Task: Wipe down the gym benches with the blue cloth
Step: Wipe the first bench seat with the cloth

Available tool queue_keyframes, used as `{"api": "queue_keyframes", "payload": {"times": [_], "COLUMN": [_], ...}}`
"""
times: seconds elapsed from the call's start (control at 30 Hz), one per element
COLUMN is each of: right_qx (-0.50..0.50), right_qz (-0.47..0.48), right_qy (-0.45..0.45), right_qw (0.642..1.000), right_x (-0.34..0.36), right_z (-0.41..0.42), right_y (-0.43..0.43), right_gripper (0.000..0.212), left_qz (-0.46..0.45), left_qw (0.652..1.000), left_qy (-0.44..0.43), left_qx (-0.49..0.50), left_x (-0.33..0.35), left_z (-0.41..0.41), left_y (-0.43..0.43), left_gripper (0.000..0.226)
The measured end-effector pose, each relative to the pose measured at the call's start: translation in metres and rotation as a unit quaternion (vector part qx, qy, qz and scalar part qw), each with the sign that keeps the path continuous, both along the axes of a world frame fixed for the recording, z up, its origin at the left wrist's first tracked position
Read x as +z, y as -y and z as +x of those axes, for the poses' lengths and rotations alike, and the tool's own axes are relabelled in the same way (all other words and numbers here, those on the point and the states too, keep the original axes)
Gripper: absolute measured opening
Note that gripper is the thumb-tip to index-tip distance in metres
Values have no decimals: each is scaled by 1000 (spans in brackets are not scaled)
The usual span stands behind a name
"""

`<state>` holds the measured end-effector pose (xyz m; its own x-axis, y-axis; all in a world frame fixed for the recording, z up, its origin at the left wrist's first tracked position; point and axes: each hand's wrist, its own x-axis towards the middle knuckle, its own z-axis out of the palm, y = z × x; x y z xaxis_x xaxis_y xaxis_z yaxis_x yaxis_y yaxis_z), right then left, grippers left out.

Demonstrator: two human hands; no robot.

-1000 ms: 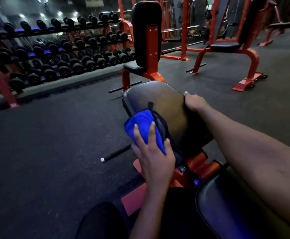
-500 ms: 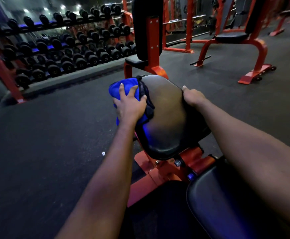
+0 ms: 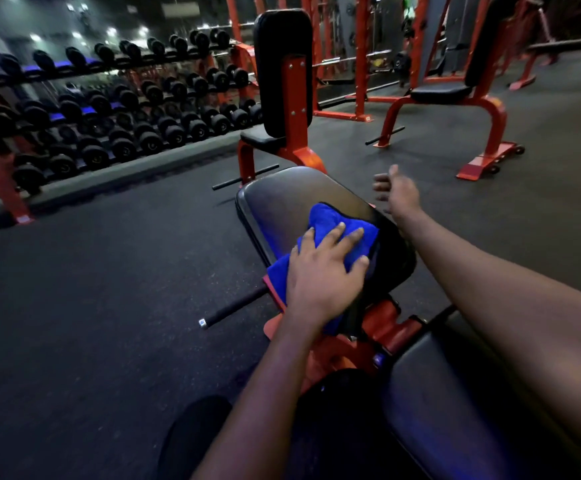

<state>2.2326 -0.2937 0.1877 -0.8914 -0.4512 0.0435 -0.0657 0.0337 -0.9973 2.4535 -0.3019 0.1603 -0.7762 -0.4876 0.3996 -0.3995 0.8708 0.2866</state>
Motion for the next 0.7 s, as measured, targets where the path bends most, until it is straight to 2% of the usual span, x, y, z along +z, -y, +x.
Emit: {"api": "queue_keyframes", "payload": {"times": [0.03,0.1,0.13,0.2,0.27,0.3,0.37,0.47,0.57,0.63,0.7], "right_qx": [-57,-175,-187,-107,46,92,93,36,74,119,128], "right_qz": [15,108,142,236,354,383,392,388,388,392,387], "right_qy": [-50,-177,-217,-287,-297,-288,-323,-428,-463,-453,-430], "right_qw": [997,962,948,922,886,873,856,816,794,792,806], "right_x": [6,17,24,31,15,2,-26,-39,-18,2,13], "right_z": [4,26,50,108,158,178,205,216,193,171,155], "right_y": [-10,-28,-34,-39,-36,-33,-27,-15,18,44,61], "right_gripper": [41,29,27,32,63,77,86,76,63,58,53], "left_qz": [63,192,213,195,194,201,208,186,181,193,183], "left_qw": [996,958,942,933,934,937,946,958,962,960,965], "left_qy": [-48,-184,-243,-303,-292,-274,-237,-215,-206,-201,-188], "left_qx": [-42,-106,-91,5,76,84,71,31,17,19,12], "left_x": [8,22,27,34,34,33,28,28,34,37,35], "left_z": [2,8,14,24,29,32,33,37,43,44,45], "left_y": [11,32,47,77,109,121,140,161,173,179,182], "left_gripper": [55,48,44,36,31,32,36,37,33,33,34]}}
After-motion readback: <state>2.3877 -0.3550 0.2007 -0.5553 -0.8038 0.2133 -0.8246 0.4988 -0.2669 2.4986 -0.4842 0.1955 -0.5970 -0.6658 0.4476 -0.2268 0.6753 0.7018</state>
